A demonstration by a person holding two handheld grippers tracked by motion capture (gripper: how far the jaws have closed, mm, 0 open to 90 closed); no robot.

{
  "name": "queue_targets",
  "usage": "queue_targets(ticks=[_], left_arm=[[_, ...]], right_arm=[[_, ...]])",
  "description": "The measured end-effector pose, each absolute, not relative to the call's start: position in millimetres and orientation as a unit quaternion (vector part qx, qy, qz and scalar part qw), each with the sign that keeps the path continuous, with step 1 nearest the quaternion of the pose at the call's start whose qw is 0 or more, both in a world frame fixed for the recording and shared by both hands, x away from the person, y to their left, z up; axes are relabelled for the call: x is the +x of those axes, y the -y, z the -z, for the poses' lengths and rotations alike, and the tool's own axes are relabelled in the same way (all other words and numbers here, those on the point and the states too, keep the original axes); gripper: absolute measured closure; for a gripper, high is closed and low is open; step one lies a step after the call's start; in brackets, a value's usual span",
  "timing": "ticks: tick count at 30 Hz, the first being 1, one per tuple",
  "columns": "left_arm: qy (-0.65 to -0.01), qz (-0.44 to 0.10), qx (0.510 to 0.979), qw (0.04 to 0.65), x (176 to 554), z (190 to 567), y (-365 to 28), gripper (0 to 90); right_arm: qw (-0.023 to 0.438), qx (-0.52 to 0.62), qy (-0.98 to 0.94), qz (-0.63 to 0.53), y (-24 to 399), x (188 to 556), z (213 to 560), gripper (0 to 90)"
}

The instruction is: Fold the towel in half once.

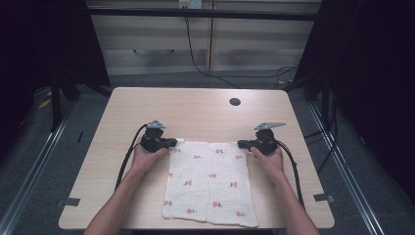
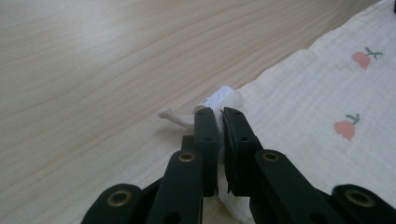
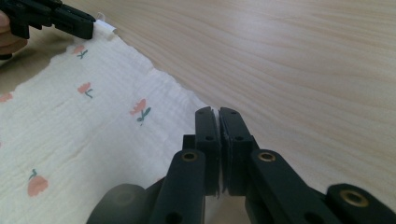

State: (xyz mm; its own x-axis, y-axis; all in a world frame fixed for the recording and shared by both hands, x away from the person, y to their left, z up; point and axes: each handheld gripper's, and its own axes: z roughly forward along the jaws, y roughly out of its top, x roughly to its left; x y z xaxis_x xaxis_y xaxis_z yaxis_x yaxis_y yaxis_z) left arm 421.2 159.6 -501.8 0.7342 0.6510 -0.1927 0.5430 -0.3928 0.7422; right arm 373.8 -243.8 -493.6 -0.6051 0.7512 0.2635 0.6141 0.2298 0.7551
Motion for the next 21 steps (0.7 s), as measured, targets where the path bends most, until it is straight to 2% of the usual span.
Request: queue_targets(ticks=[5,13,15,21], left_arm=[[-0.361,-0.064,0.816,0.448,418.0,486.8,-164.4,84.9],[-0.356,-0.077,0.799,0.478,415.0,461.3,-170.6,84.9],[-0.36,-0.076,0.774,0.515,412.1,448.5,-172.0,85.0],[-0.35,-0.094,0.772,0.523,413.7,428.5,-175.8,85.0]], right_arm=[[0.07,0.443,-0.765,-0.462,247.4,373.9,489.7,87.6],[0.092,0.426,-0.765,-0.474,246.3,375.1,463.0,87.7],[0.096,0.427,-0.76,-0.48,246.9,375.1,458.2,87.8],[0.109,0.42,-0.754,-0.493,249.9,375.5,441.5,87.8]])
